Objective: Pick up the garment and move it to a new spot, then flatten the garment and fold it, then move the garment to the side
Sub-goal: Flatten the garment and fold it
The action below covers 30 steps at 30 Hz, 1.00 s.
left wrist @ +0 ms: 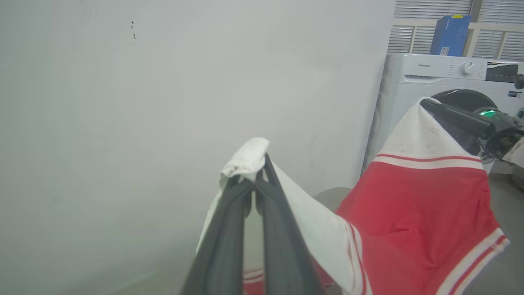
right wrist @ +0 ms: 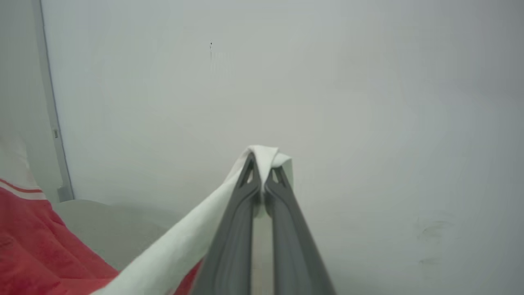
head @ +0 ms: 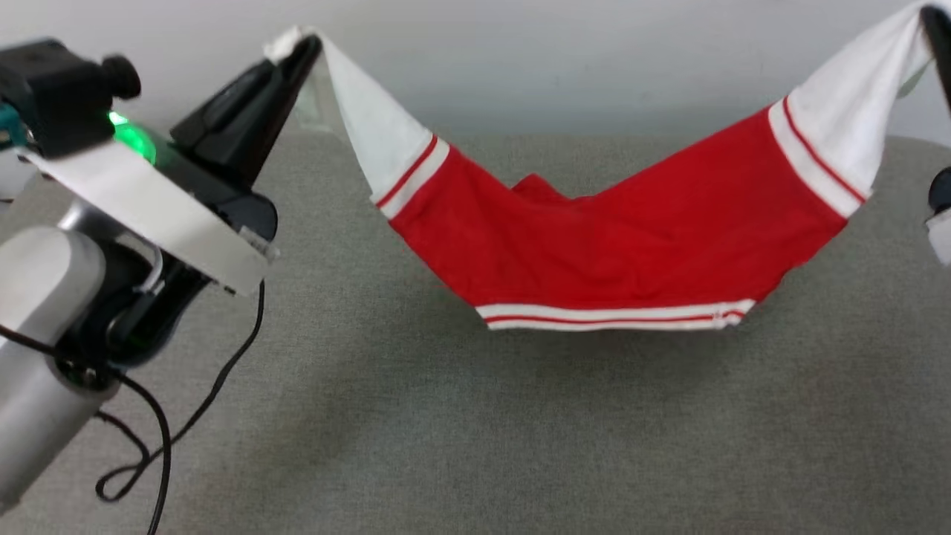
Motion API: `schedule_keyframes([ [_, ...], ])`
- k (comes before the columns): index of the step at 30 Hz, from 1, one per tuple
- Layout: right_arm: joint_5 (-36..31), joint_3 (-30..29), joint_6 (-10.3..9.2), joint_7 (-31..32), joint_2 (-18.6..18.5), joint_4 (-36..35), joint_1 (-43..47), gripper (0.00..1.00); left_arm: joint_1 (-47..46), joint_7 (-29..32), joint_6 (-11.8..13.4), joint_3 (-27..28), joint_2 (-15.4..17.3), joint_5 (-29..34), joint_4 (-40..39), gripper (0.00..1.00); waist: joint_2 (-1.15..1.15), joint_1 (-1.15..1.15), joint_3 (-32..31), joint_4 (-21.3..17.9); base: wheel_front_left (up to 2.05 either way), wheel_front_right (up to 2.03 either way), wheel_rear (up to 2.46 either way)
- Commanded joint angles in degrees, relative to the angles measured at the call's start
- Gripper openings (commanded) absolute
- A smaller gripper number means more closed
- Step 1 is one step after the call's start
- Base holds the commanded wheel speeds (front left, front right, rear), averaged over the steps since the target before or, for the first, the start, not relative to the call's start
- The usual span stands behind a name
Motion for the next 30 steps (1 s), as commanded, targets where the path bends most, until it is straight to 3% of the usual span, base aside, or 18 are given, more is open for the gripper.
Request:
schedule_keyframes([
  [1, -1.10, -0.97, -0.04, 0.23, 1.21, 0.17, -4.50, 0.00, -3.60, 0.30, 0.33, 1.14, -1.59, 0.68, 0.91, 0.00, 0.00, 0.00, 3.57, -0.15, 0.00, 0.00, 0.00],
  [10, -4.00, -2.63, -0.04, 0.62, 2.68, 7.06, -25.06, 0.00, -20.01, 1.99, 2.27, 4.83, -8.37, 3.17, 7.63, 0.00, 0.00, 0.00, 15.54, 0.19, 0.00, 0.00, 0.00],
  [20, -10.66, -1.81, -0.04, -3.58, 3.78, 21.11, -51.24, 0.00, -43.46, 3.25, -1.20, 6.40, -15.78, 8.54, 22.07, 0.00, 0.00, 0.00, 25.83, 0.31, 0.00, 0.00, 0.00],
  [30, -14.97, 1.44, -0.04, -10.26, 4.61, 34.27, -67.23, 0.00, -55.97, 0.94, -5.15, 7.75, -19.05, 10.38, 35.76, 0.00, 0.00, 0.00, 28.94, 0.73, 0.00, 0.00, 0.00],
])
